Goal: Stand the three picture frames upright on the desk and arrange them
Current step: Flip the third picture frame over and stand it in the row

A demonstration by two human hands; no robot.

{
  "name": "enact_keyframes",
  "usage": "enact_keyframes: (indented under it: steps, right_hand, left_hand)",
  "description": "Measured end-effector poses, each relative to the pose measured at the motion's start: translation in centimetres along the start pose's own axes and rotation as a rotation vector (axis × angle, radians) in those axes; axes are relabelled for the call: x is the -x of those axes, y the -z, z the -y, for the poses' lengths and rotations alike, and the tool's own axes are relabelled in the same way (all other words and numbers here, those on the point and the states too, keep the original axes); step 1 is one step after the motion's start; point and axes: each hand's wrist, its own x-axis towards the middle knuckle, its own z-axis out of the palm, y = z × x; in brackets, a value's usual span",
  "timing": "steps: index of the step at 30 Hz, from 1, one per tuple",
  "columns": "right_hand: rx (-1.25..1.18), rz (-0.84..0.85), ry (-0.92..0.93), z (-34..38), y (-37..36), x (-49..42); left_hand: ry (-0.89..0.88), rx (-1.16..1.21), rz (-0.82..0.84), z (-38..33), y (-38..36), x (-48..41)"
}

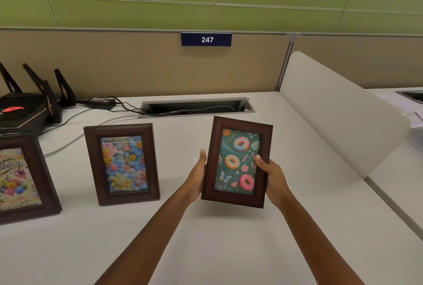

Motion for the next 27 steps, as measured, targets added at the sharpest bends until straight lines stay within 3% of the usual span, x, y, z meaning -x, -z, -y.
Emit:
enact_keyframes:
  steps: [19, 27]
  right_hand:
    - [0.241, 0.146, 0.018, -0.1, 0.9, -3.2]
    - [0.285, 0.123, 0.004, -0.6, 1.4, -4.3]
  left_hand:
    - [-0.154, 0.164, -0.09, 1.8, 0.4, -4.4]
    - [-0.136, 0.152, -0.054, 1.8, 0.2, -5.1]
